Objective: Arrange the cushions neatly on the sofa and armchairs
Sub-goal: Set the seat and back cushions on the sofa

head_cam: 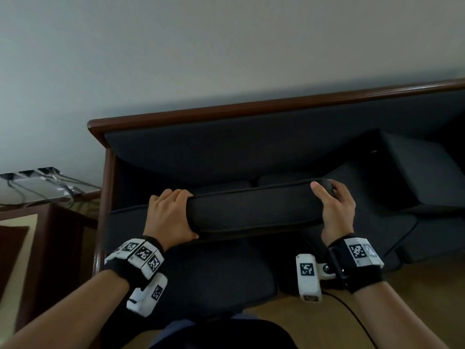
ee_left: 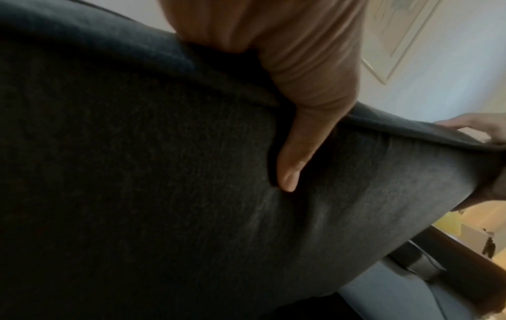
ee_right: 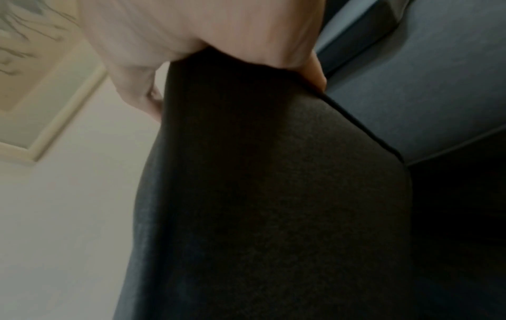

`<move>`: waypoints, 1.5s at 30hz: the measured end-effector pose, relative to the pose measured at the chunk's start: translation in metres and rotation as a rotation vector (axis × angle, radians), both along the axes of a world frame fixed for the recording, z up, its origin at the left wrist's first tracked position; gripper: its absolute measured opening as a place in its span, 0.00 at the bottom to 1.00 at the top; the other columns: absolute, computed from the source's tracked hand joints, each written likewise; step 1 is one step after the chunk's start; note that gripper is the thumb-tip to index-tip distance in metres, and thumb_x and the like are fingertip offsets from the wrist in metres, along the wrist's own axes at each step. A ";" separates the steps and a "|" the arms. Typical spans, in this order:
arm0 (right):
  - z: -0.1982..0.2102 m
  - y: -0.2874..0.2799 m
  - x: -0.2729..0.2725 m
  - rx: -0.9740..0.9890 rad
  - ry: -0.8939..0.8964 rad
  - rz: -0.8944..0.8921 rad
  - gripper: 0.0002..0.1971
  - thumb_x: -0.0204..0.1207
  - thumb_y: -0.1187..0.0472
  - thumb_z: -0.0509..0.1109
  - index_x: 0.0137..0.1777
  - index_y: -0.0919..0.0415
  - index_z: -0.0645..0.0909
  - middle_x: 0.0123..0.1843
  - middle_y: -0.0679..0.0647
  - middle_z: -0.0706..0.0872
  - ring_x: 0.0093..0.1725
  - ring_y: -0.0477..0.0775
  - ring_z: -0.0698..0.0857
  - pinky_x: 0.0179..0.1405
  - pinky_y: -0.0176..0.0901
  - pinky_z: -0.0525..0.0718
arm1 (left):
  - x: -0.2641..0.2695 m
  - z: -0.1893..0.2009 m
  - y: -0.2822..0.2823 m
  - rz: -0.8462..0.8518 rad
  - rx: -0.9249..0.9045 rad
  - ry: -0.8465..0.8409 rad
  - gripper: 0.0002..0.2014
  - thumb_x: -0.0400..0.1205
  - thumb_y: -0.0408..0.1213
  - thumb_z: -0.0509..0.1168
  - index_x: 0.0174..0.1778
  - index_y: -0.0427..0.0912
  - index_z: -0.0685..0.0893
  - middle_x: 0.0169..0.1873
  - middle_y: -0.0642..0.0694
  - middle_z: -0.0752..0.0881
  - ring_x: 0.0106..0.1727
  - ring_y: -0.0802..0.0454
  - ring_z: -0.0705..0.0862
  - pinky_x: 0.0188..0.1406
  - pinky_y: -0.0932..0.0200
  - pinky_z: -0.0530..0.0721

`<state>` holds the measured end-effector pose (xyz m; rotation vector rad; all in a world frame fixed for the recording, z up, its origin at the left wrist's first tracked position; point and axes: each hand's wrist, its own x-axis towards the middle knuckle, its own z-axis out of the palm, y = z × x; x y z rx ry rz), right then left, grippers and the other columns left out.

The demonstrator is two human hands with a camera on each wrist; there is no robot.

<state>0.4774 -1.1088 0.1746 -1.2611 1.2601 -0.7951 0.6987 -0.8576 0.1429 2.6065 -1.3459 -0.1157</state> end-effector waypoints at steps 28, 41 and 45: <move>-0.095 0.015 0.076 0.628 0.499 0.056 0.54 0.44 0.30 0.74 0.76 0.48 0.72 0.67 0.60 0.81 0.62 0.74 0.81 0.59 0.76 0.80 | 0.055 -0.055 0.142 1.299 -0.244 0.739 0.34 0.76 0.69 0.63 0.74 0.57 0.68 0.68 0.35 0.77 0.68 0.31 0.77 0.71 0.37 0.74; -0.077 -0.004 0.087 0.564 0.451 -0.079 0.27 0.56 0.53 0.81 0.54 0.64 0.82 0.50 0.65 0.86 0.51 0.70 0.85 0.60 0.63 0.85 | 0.096 -0.039 0.125 1.513 -0.443 0.904 0.41 0.56 0.58 0.72 0.66 0.46 0.80 0.58 0.37 0.83 0.56 0.34 0.82 0.64 0.38 0.83; -0.062 -0.025 0.118 0.518 0.371 -0.067 0.17 0.56 0.51 0.80 0.43 0.57 0.82 0.52 0.64 0.87 0.51 0.68 0.86 0.60 0.63 0.86 | 0.127 -0.031 0.107 1.492 -0.568 0.890 0.42 0.52 0.58 0.73 0.66 0.50 0.80 0.59 0.40 0.84 0.57 0.36 0.84 0.61 0.39 0.85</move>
